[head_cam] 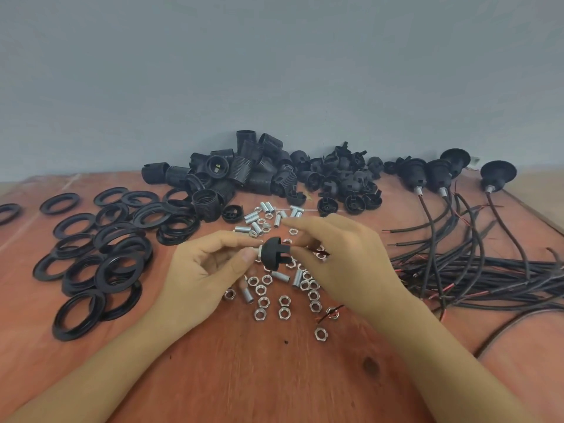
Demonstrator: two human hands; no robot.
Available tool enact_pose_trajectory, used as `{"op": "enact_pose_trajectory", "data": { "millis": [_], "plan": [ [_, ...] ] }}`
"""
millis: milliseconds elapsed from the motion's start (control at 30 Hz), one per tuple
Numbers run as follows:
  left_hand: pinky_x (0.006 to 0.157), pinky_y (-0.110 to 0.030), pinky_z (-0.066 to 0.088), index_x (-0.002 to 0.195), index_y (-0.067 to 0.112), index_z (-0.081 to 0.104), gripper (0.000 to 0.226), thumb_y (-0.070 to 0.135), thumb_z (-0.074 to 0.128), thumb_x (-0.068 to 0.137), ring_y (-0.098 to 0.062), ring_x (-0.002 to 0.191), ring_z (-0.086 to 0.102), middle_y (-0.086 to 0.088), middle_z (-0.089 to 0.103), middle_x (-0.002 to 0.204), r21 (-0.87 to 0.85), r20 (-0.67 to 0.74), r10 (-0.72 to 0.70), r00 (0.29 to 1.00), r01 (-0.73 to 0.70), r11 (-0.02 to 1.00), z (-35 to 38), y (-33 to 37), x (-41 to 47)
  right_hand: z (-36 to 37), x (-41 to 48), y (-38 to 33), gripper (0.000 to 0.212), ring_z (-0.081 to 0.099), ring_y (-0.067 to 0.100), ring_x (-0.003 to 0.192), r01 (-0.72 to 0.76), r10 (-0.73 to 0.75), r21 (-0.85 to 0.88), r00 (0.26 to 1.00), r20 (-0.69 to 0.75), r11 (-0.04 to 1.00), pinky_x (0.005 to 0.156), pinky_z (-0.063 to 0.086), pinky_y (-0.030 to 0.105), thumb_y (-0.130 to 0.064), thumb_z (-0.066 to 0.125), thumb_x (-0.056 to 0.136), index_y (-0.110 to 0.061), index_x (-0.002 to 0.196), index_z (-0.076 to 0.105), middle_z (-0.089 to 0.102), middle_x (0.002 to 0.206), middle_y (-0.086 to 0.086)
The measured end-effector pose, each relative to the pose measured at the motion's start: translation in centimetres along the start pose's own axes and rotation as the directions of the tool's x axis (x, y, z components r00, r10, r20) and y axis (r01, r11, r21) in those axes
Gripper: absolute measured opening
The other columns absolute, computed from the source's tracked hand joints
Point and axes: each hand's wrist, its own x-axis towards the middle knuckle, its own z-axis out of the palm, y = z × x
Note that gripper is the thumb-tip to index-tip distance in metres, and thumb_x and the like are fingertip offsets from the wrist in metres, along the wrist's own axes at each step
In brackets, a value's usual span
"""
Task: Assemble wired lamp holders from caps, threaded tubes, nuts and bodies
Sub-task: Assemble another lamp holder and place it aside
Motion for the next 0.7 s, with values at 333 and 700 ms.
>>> {"op": "enact_pose_trajectory", "data": {
  "millis": [333, 700],
  "plan": [
    [0.079, -0.028, 0.058, 0.092, 0.014, 0.077, 0.020, 0.005, 0.063, 0.080, -0.019, 0.102, 0.070, -0.002, 0.074, 0.110, -0.054, 0.110, -0.060, 0.992, 0.066, 0.996, 0.1, -0.2, -0.2, 0.6, -0.5, -1.0, 0.074, 0.053, 0.003, 0.074, -0.102, 0.037, 0.316, 0.978, 0.204, 0.943, 0.069, 0.053, 0.030, 0.003, 0.073, 0.072, -0.029, 0.135, 0.051, 0.055, 0.090, -0.014],
    [0.083, -0.022, 0.054, 0.088, 0.023, 0.080, 0.010, 0.024, 0.075, 0.079, -0.014, 0.091, 0.070, -0.002, 0.076, 0.094, -0.159, -0.120, -0.051, 0.992, 0.032, 0.987, -0.5, 0.5, 0.5, -0.4, -0.3, 1.8, 0.030, 0.058, 0.005, 0.084, -0.130, 0.103, 0.071, 0.949, 0.298, 0.989, 0.076, 0.053, 0.037, -0.037, 0.073, 0.084, -0.024, 0.111, 0.070, 0.065, 0.094, -0.015]
  ]
}}
